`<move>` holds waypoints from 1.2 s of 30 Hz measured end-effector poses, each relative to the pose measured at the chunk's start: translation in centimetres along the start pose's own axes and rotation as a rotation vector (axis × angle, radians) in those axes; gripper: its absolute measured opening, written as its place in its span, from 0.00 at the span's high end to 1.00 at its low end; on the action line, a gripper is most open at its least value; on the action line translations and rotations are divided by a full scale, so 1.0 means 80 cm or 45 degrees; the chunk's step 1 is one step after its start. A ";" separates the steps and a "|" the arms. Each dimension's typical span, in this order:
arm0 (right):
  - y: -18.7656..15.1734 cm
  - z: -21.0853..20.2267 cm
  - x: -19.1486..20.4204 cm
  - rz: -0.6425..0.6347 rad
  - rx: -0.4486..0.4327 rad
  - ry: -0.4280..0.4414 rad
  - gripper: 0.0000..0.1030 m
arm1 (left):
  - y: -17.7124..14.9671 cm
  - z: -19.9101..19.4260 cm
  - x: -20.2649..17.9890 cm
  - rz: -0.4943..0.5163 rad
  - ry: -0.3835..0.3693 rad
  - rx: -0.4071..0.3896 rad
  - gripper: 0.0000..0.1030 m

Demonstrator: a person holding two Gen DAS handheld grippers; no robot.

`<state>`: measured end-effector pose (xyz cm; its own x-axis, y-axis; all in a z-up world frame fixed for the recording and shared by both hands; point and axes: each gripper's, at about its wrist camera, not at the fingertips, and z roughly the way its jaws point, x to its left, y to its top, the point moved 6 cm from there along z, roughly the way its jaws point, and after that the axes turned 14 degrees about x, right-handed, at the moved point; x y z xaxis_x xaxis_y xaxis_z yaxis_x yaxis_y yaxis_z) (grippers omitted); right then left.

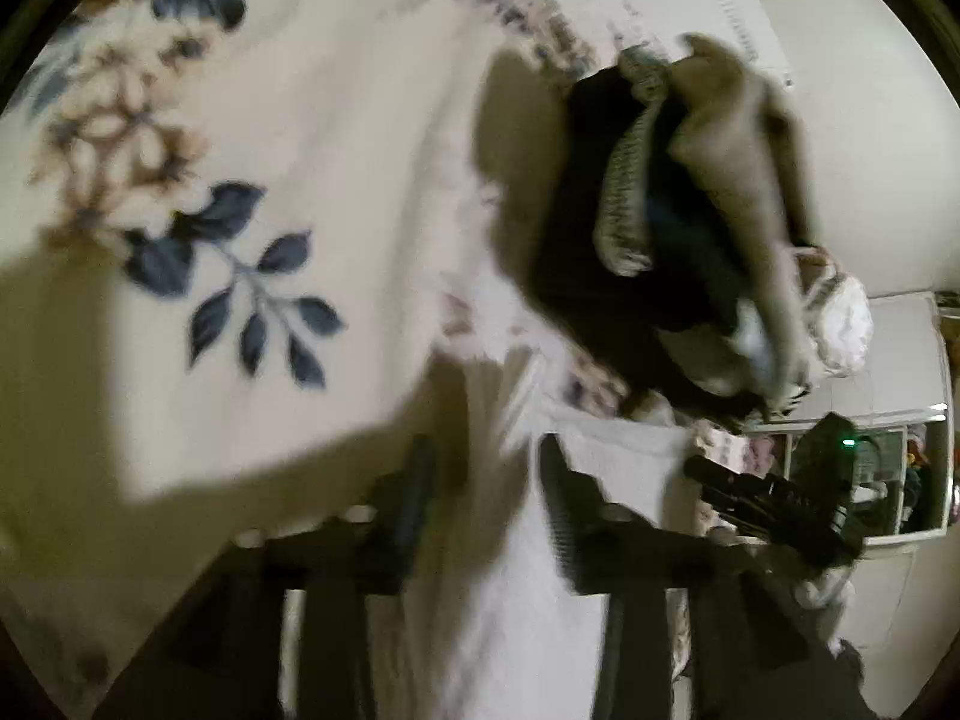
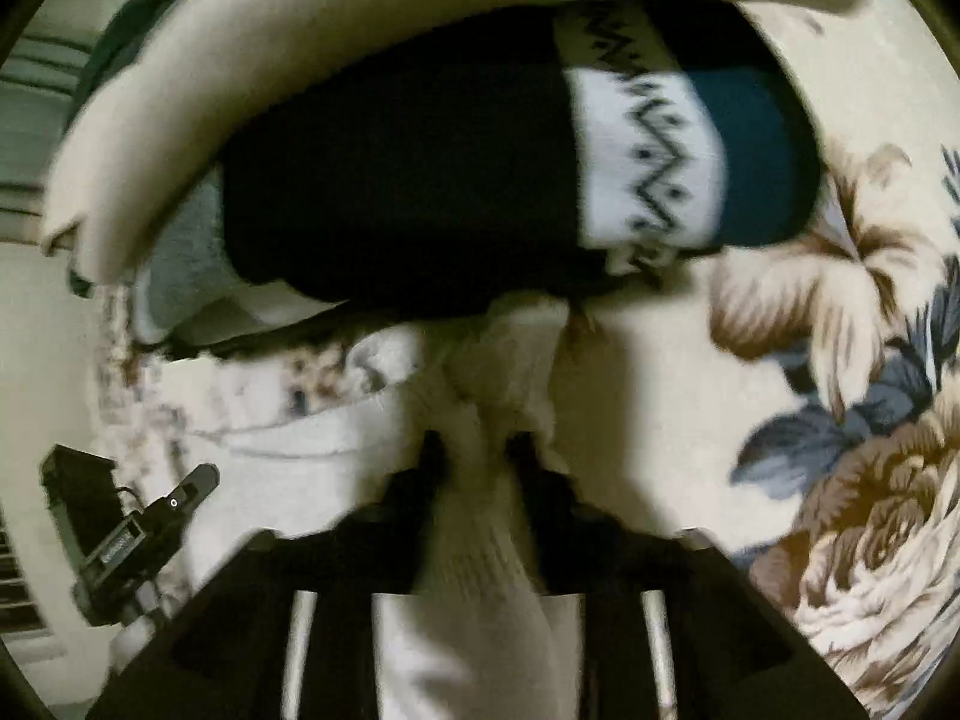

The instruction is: Fold small clothes

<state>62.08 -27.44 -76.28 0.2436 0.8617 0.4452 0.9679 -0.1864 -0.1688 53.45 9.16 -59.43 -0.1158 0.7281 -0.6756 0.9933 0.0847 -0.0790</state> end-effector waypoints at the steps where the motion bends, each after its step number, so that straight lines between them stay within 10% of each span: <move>1: -0.009 -0.007 -0.006 -0.006 0.003 0.027 0.37 | -0.009 -0.010 -0.001 -0.001 -0.022 -0.005 0.47; 7: -0.087 0.014 -0.035 0.007 0.169 0.254 0.07 | -0.087 -0.037 0.017 -0.034 -0.091 0.011 0.33; 14: -0.144 0.105 -0.048 0.059 0.398 0.630 0.03 | -0.117 0.024 0.049 -0.121 -0.195 0.130 0.33; 21: -0.136 0.137 -0.010 0.021 0.427 0.675 0.00 | -0.102 0.050 0.030 -0.104 -0.269 0.125 0.29; 23: -0.138 0.142 0.000 -0.004 0.419 0.620 0.10 | -0.102 0.045 0.019 -0.073 -0.252 0.094 0.56; 25: -0.142 0.144 0.006 -0.020 0.413 0.580 0.50 | -0.102 0.033 0.009 -0.044 -0.232 0.055 0.63; 36: -0.184 -0.026 0.050 -0.094 0.169 0.608 0.63 | -0.118 -0.083 -0.127 0.127 -0.186 -0.051 0.66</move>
<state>48.93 -22.24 -70.21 0.2060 0.5521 0.8079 0.9749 -0.0444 -0.2182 45.28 5.43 -46.96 -0.0130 0.6278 -0.7783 0.9987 0.0462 0.0206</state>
